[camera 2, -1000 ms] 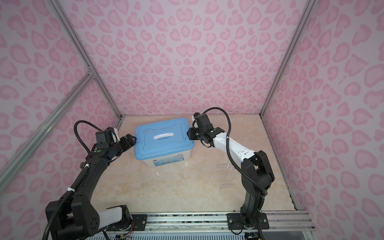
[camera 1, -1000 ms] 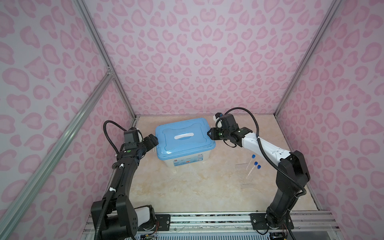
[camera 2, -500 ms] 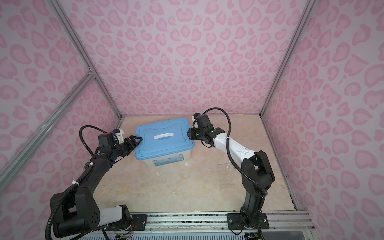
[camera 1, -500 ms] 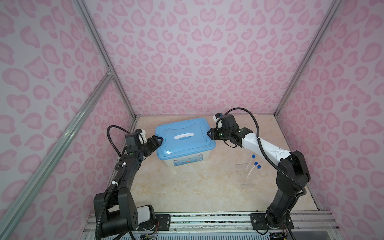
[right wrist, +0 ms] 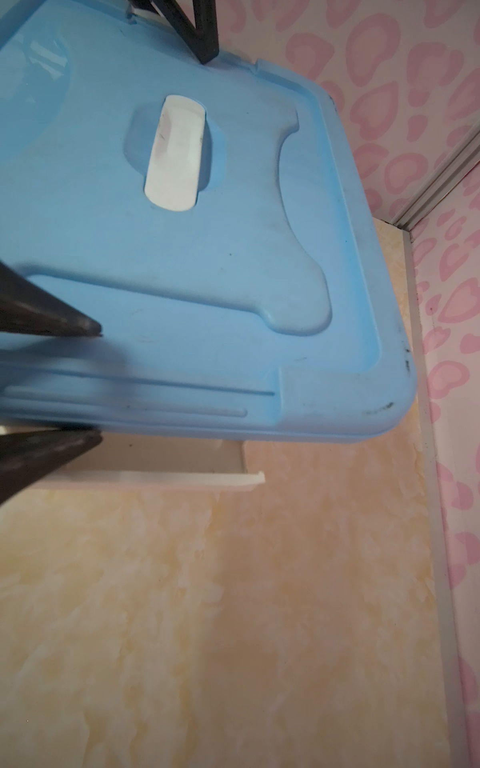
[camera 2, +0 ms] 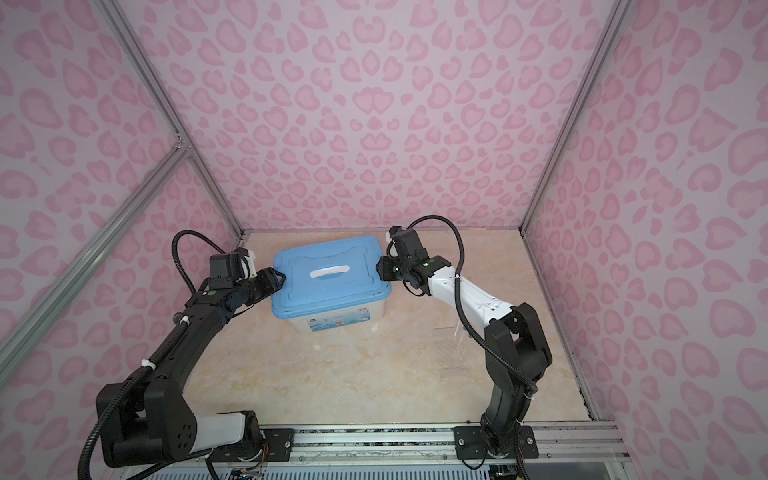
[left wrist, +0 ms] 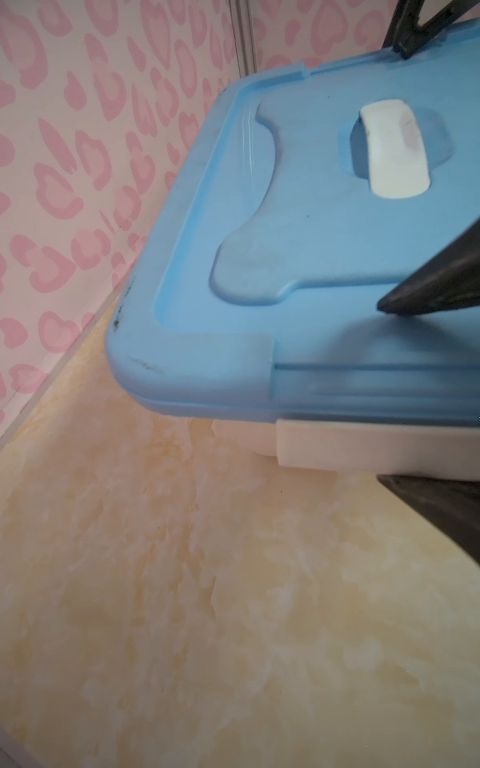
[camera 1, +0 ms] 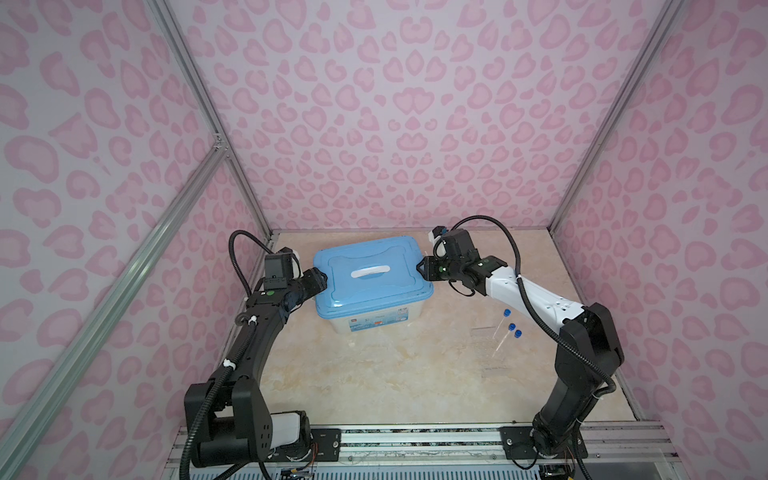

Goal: Organize the chemistry lab equipment

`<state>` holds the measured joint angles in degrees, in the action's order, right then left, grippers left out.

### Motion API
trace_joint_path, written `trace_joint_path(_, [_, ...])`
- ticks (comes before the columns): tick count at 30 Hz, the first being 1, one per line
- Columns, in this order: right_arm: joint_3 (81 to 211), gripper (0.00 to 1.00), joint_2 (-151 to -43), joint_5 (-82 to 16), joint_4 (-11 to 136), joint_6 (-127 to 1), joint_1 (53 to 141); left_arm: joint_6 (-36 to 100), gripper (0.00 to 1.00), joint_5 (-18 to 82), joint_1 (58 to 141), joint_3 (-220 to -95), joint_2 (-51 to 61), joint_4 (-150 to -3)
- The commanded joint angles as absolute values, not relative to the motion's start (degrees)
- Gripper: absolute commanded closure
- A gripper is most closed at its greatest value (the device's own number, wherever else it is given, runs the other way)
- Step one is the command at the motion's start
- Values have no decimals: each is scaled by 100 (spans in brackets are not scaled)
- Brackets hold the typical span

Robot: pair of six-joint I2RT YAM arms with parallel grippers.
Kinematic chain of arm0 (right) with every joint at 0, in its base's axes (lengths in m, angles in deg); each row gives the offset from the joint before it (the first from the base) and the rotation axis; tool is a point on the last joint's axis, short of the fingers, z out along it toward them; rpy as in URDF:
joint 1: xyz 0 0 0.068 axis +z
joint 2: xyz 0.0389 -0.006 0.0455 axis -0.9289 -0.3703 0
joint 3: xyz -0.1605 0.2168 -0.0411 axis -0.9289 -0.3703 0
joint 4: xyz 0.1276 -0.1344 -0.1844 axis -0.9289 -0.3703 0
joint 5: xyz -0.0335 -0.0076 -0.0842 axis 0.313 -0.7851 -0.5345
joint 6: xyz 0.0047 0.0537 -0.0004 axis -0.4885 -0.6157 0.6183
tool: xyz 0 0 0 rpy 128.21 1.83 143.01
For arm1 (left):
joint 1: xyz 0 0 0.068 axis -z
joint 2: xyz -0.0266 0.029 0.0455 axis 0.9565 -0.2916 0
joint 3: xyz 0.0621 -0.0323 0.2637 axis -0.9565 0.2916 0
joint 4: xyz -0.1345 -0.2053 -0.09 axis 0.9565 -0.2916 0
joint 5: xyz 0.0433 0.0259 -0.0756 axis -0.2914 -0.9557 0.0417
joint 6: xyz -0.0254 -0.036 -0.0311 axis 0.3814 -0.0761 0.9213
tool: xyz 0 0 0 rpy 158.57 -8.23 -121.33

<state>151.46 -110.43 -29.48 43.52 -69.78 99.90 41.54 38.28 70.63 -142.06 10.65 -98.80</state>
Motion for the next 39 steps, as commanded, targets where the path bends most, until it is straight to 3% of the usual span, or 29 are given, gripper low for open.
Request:
trace_joint_path(1, [15069,63,-11103,-2937,3560,-6850,10033,3947,45,3663,7158,-14306,1015,-10437])
trace_joint_path(9, [15261,63,-11015,-3022,3407,-6742,9984,3866,52,3055,7523,-14505,1029,-10775])
trace_joint_path(18, [15312,39,-10582,-3069,3237,-6662,9741,3834,54,2902,7526,-14505,883,-10852])
trace_joint_path(21, [15262,27,-10565,-2776,3296,-6653,9536,3853,54,2871,7529,-14500,899,-10834])
trace_joint_path(22, [15270,9,-10609,-2517,3339,-6659,9441,3844,54,2858,7532,-14514,892,-10831])
trace_joint_path(23, [15285,3,-10686,-2277,3364,-6687,9350,3843,54,2878,7525,-14521,880,-10825])
trace_joint_path(29, [15603,3,-11181,-1472,3485,-6602,9228,3895,54,3106,7523,-14527,746,-10704])
trace_joint_path(39, [15725,25,-11487,-1044,3729,-6691,9288,3953,54,3275,7521,-14505,629,-10591])
